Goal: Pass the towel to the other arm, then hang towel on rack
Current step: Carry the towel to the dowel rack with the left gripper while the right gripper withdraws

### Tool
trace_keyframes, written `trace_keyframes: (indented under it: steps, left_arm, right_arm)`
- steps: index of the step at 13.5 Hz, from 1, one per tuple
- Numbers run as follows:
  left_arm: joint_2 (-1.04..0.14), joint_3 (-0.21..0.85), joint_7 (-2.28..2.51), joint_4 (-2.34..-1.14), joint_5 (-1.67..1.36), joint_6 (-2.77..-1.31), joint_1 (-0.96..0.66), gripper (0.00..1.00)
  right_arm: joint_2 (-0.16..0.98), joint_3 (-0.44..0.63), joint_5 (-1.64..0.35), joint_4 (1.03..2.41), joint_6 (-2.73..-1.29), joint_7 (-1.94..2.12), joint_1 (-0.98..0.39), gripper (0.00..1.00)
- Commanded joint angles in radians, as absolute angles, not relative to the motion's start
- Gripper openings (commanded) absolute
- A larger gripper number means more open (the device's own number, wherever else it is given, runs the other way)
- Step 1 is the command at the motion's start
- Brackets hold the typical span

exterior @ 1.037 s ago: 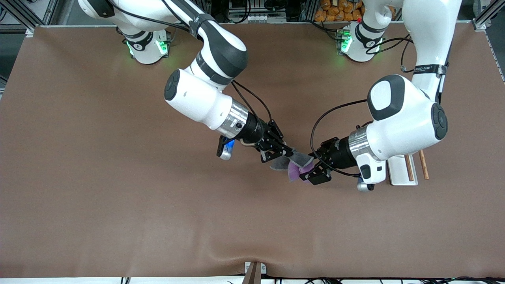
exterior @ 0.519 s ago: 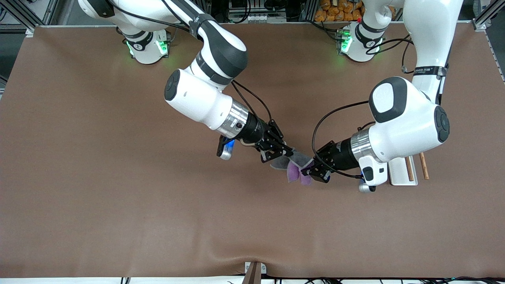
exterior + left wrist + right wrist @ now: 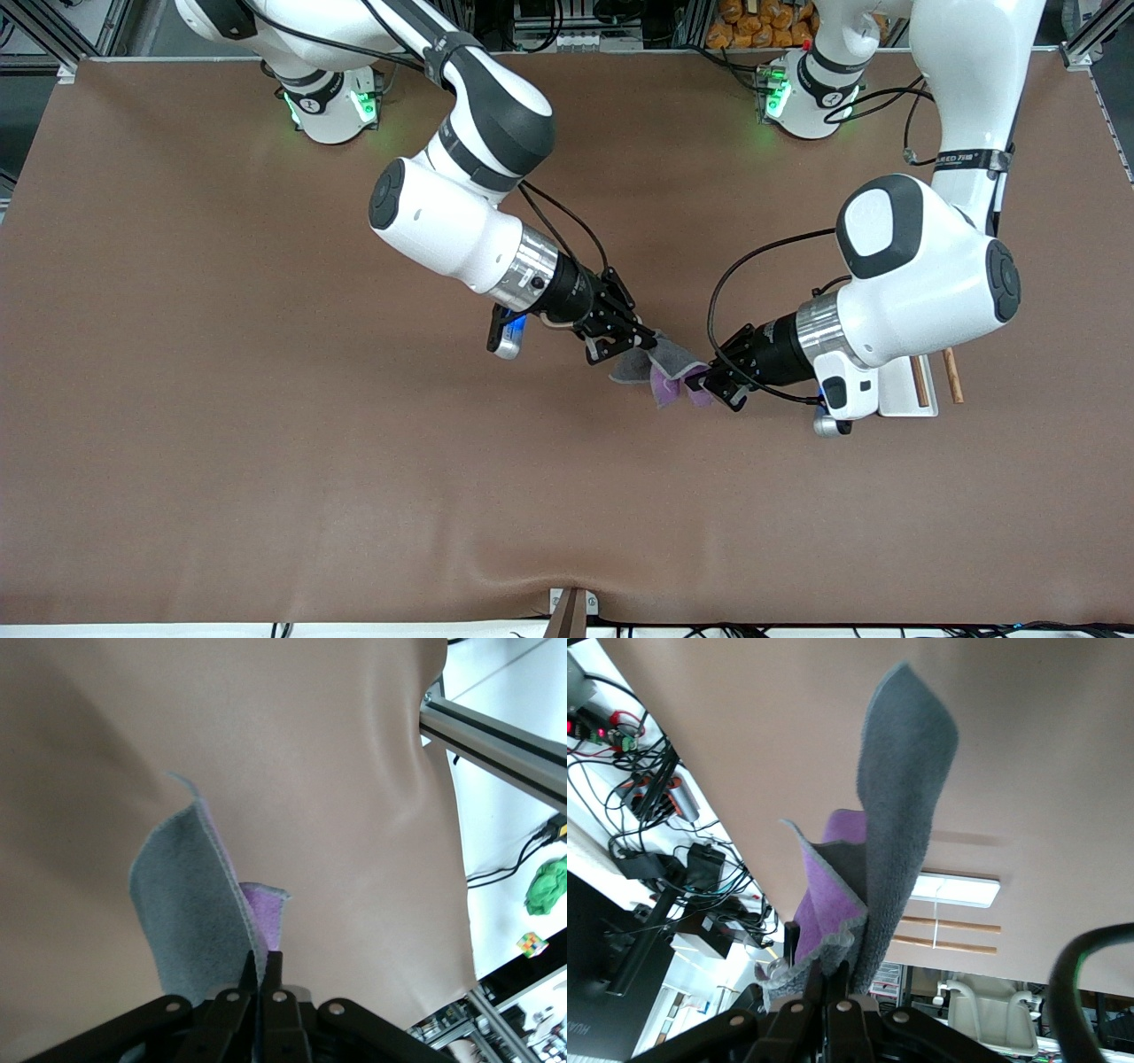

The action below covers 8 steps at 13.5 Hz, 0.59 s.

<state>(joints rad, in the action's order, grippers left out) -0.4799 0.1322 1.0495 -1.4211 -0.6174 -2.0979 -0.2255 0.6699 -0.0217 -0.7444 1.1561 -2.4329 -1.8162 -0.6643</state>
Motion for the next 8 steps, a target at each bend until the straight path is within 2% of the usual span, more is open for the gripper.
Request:
trace_keyframes:
  steps: [1,6,8]
  left_arm:
    - [-0.471,0.115,0.941,-1.405,-0.597,-2.005,-0.174,0.0]
    - [-0.469,0.115,0.62,-1.419,-0.32,-1.764,-0.066,0.0]
    - [-0.469,0.115,0.514,-1.44,-0.234,-1.727,-0.02,0.0]
  right_arm:
    - [0.667,-0.015,-0.735,1.124,-2.347,-1.822,-0.646,1.0]
    - [0.626,-0.017,-0.553,1.124,-2.206,-1.816,-0.62,1.0]
    - [0.589,-0.018,-0.375,1.126,-2.146,-1.804,-0.617,1.0]
